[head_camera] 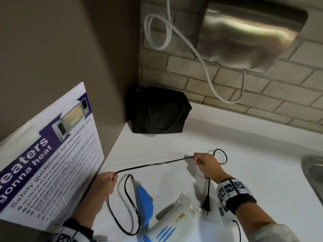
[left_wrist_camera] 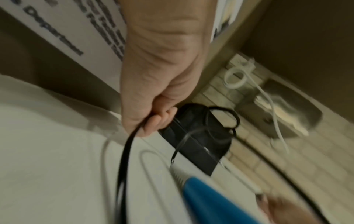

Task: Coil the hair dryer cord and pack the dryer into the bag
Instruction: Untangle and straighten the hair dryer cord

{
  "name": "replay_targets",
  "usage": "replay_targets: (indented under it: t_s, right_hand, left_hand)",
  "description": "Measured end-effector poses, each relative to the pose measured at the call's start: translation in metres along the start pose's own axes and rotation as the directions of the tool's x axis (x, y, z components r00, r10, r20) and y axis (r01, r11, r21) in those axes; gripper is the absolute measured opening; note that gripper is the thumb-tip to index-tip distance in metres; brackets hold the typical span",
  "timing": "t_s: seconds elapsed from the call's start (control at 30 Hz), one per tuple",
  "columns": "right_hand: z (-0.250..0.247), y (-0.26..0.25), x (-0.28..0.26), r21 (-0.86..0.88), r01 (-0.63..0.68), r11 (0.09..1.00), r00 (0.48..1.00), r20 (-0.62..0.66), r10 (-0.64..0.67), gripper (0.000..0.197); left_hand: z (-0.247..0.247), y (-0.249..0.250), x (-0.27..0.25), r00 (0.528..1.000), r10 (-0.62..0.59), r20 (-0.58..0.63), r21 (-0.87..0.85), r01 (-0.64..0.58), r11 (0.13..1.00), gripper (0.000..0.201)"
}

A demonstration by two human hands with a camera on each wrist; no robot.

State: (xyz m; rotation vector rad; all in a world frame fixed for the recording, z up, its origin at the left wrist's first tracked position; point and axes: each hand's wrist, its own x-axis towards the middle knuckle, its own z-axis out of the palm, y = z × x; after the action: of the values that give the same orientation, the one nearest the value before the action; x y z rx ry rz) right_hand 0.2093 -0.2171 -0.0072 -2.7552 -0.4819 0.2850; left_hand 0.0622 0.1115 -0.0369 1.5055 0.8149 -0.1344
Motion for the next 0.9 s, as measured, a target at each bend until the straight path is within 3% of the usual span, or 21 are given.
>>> replay_targets:
  t_s: [0.07, 0.1, 0.17, 0.2, 0.23, 0.3, 0.37, 0.43, 0.53, 0.6, 0.7, 0.73, 0.83, 0.9]
  right_hand:
    - [-0.002, -0.006, -0.001, -0.061, -0.009, 0.998, 1.000, -0.002, 0.009, 0.031]
    - [-0.004, -0.010, -0.001, -0.092, -0.012, 0.996, 1.000, 0.004, 0.012, 0.025]
    - [-0.010, -0.023, -0.006, -0.147, -0.003, 0.989, 1.000, -0.002, 0.003, 0.017]
    - [-0.014, -0.031, -0.010, -0.174, 0.011, 0.985, 1.000, -0.016, -0.014, 0.015]
    - [-0.018, -0.040, -0.013, -0.195, 0.041, 0.980, 0.998, -0.034, -0.048, 0.014]
    - [-0.024, -0.058, -0.023, -0.221, 0.124, 0.967, 0.989, -0.055, -0.140, 0.017]
    - [-0.026, -0.077, -0.035, -0.236, 0.217, 0.947, 0.968, -0.073, -0.240, 0.019]
    - [-0.026, -0.095, -0.047, -0.284, 0.294, 0.913, 0.937, -0.102, -0.334, 0.019]
    - [-0.024, -0.116, -0.059, -0.305, 0.405, 0.862, 0.873, -0.150, -0.463, 0.021]
    - [-0.025, -0.119, -0.061, -0.305, 0.445, 0.842, 0.847, -0.161, -0.506, 0.023]
    - [-0.026, -0.113, -0.057, -0.278, 0.463, 0.841, 0.848, -0.137, -0.512, 0.025]
    - [-0.026, -0.110, -0.055, -0.256, 0.458, 0.851, 0.858, -0.124, -0.499, 0.025]
    - [-0.027, -0.095, -0.046, -0.156, 0.387, 0.909, 0.908, -0.103, -0.405, 0.026]
    - [-0.028, -0.082, -0.041, -0.112, 0.319, 0.941, 0.938, -0.105, -0.331, 0.024]
  left_hand:
    - [0.004, -0.003, -0.009, 0.986, 0.146, -0.078, 0.218, -0.126, 0.968, 0.014]
    - [0.007, -0.003, -0.012, 0.971, 0.221, -0.089, 0.369, -0.174, 0.913, 0.018]
    - [0.016, -0.001, -0.023, 0.933, 0.361, -0.014, 0.725, -0.239, 0.646, 0.037]
    - [0.023, 0.004, -0.029, 0.911, 0.412, 0.037, 0.828, -0.259, 0.497, 0.047]
    - [0.030, 0.011, -0.036, 0.889, 0.449, 0.087, 0.866, -0.291, 0.407, 0.055]
    - [0.043, 0.026, -0.048, 0.819, 0.549, 0.169, 0.849, -0.404, 0.341, 0.062]
    - [0.054, 0.040, -0.054, 0.742, 0.627, 0.238, 0.750, -0.550, 0.366, 0.064]
    - [0.068, 0.049, -0.061, 0.652, 0.680, 0.336, 0.633, -0.691, 0.350, 0.051]
    - [0.088, 0.061, -0.074, 0.515, 0.754, 0.408, 0.557, -0.795, 0.241, 0.026]
    - [0.090, 0.064, -0.077, 0.584, 0.697, 0.417, 0.506, -0.786, 0.356, 0.022]
    - [0.083, 0.066, -0.080, 0.692, 0.627, 0.358, 0.440, -0.717, 0.541, 0.038]
    - [0.080, 0.063, -0.078, 0.716, 0.614, 0.332, 0.413, -0.696, 0.587, 0.043]
    - [0.065, 0.061, -0.074, 0.809, 0.529, 0.256, 0.326, -0.587, 0.741, 0.031]
    - [0.051, 0.063, -0.069, 0.837, 0.502, 0.216, 0.274, -0.545, 0.792, 0.031]
